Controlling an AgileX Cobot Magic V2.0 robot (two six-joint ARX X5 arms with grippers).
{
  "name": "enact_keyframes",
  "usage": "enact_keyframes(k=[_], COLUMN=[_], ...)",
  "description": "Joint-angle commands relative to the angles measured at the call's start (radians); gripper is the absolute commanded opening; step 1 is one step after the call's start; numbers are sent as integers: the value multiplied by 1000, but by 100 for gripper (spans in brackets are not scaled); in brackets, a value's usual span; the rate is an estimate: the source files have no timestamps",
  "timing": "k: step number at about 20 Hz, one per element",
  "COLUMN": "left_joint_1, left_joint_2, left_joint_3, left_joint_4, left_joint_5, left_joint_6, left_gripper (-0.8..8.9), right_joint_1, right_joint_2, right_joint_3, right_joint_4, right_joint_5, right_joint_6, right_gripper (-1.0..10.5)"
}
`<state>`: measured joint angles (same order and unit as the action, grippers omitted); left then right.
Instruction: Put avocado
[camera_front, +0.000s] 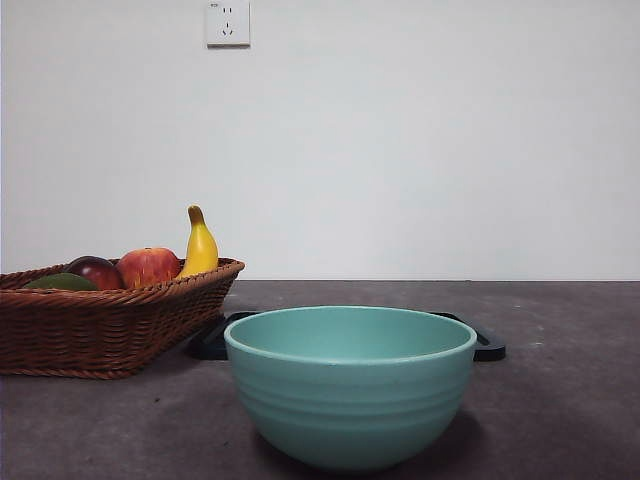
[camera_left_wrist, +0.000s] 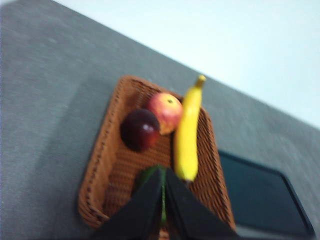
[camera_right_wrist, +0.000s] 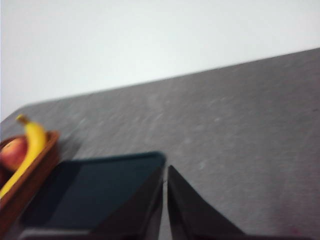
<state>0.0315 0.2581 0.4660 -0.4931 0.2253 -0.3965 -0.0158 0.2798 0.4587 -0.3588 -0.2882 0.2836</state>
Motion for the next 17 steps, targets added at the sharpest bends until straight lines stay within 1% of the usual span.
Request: enact_keyframes(k=[1, 5, 8, 13, 17], left_joint_1=[1, 0, -7, -35, -71], left_joint_2=[87, 206, 270, 332, 343], left_joint_3=[98, 217, 293, 385, 430], left_joint_4=[-67, -189, -280, -421, -519], left_joint_5=[76, 213, 271, 308, 313], left_joint_6=[121, 215, 275, 358, 406], left_gripper=[9, 9, 9, 9, 9], right_joint_1=[2, 14, 42, 121, 222], right_joint_2=[94, 217, 298, 392, 433], right_joint_3=[115, 263, 367, 490, 529], right_joint_4=[-84, -226, -343, -518, -611], right_joint_5=[-82, -180, -221, -243, -242], right_joint_6=[-79, -149, -203, -275, -320], right_gripper=[8, 8, 8, 8, 8])
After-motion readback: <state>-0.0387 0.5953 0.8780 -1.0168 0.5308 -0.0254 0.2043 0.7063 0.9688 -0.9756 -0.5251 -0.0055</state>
